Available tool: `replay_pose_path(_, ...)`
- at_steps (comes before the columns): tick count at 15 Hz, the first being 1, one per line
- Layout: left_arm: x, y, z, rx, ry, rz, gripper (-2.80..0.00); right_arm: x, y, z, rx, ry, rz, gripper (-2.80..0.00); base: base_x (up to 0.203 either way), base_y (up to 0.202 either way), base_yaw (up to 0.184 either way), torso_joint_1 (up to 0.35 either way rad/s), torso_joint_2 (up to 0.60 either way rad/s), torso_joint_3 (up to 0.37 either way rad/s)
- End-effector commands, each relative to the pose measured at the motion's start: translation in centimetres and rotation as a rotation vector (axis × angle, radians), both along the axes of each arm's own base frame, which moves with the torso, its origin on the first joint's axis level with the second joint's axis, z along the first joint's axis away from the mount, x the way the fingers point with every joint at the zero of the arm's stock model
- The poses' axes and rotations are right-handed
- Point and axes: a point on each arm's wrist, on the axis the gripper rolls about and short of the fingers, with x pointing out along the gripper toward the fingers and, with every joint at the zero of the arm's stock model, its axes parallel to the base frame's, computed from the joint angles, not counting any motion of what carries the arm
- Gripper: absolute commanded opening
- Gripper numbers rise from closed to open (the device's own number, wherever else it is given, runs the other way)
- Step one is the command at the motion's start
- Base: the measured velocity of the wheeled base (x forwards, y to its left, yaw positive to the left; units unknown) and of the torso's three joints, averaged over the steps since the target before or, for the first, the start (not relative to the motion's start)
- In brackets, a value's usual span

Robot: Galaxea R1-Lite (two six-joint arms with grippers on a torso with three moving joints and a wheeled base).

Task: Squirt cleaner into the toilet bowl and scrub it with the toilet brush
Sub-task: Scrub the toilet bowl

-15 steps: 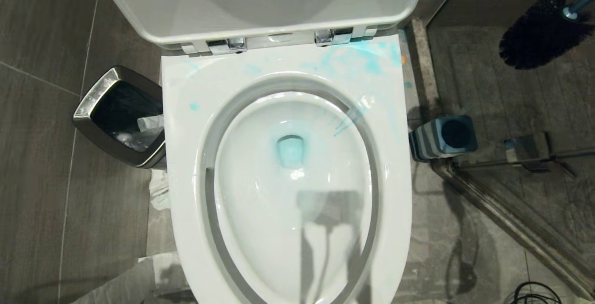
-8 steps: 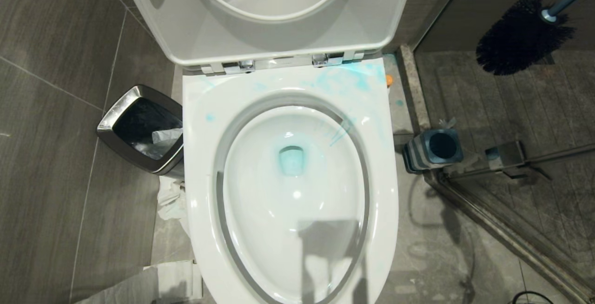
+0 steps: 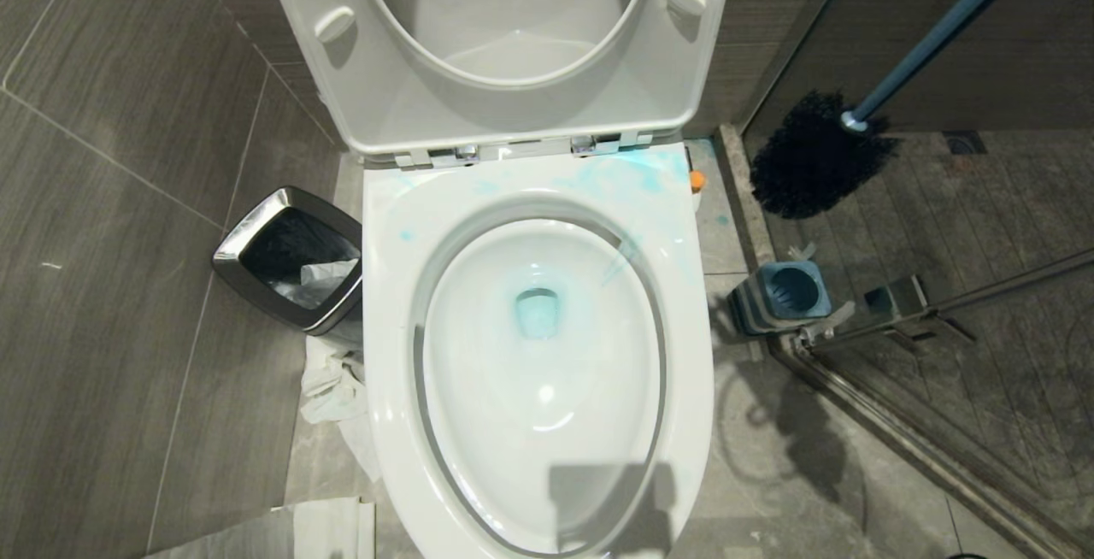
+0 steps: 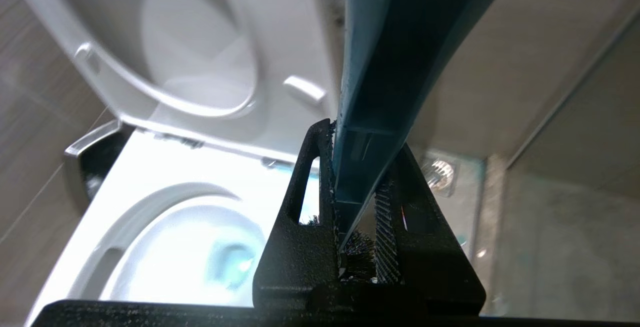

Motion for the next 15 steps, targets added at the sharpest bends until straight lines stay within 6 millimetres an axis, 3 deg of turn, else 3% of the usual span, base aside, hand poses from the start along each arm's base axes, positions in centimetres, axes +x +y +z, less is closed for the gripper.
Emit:
replay_pose_path(1,0.0,0.0,0.0,0.000,-0.001,-0.001,-2.80,2.0,3.5,-1.8,-0.044,0.082,0.085,-2.80,0.000,0.000,0.000,-0.002,0.00,0.038)
replay_pose_path(4,0.0,0.0,0.0,0.000,0.000,0.001,-2.80,4.1,7.1,-3.6,-0.094,0.150,0.156,-2.80,0.000,0.000,0.000,0.000,0.00,0.000)
replay_pose_path(8,0.0,0.0,0.0,0.000,0.001,0.002,-2.80,6.9,12.5,-3.9,-0.111,0.164,0.222,-2.80,0.000,0.000,0.000,0.000,0.00,0.000)
replay_pose_path(15,0.0,0.0,0.0,0.000,0.000,0.001,-2.80,12.3,18.9,-9.0,-0.169,0.235,0.222,-2.80,0.000,0.000,0.000,0.000,0.00,0.000)
